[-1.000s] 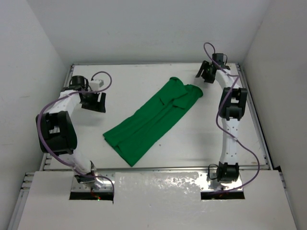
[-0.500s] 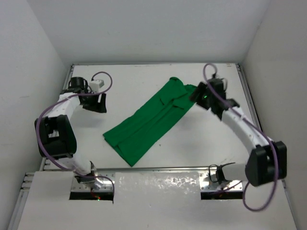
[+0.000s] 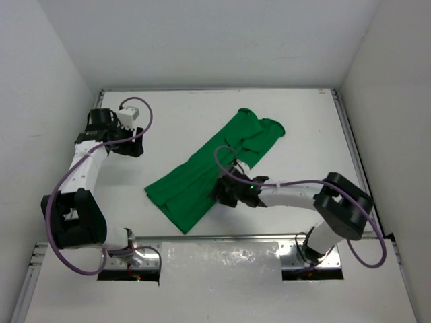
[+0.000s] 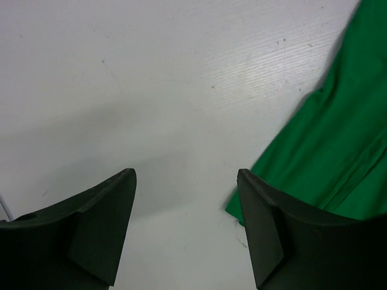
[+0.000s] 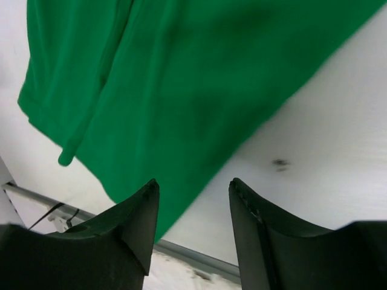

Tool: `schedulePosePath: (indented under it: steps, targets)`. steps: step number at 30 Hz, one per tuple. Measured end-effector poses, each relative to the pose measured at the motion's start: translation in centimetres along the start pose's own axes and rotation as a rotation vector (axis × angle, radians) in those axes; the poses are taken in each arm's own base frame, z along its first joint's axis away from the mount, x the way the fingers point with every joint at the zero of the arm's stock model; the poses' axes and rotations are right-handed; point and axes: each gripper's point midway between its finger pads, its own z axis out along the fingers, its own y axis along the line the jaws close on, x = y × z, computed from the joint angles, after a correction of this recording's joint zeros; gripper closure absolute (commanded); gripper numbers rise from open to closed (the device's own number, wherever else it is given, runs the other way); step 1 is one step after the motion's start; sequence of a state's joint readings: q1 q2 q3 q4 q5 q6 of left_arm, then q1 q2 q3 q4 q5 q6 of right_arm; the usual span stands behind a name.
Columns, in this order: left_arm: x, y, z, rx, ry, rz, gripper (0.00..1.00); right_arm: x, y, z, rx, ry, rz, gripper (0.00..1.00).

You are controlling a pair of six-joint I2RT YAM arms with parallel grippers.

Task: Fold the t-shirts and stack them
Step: Rotate the tshirt 90 degrees

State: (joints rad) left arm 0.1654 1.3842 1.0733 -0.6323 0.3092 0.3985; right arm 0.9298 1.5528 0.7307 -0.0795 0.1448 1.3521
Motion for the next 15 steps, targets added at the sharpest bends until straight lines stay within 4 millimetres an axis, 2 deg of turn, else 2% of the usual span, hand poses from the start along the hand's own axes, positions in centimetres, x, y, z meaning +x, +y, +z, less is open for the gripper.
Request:
schedulePosePath:
  steps: [3, 7, 15]
  targets:
    - [-0.1, -0.1, -0.2, -0.001, -0.005, -0.009, 0.34, 2.8, 1.7, 1.2, -0.008, 0.021, 0.002, 0.51]
    - [-0.1, 0.0, -0.2, -0.002, -0.006, -0.005, 0.34, 5.7, 2.9, 2.3, 0.015, 0.063, 0.005, 0.51]
    - [-0.3, -0.5, -0.1, 0.032, -0.017, 0.022, 0.34, 7.4, 3.8, 3.5, 0.058, 0.080, 0.065, 0.52]
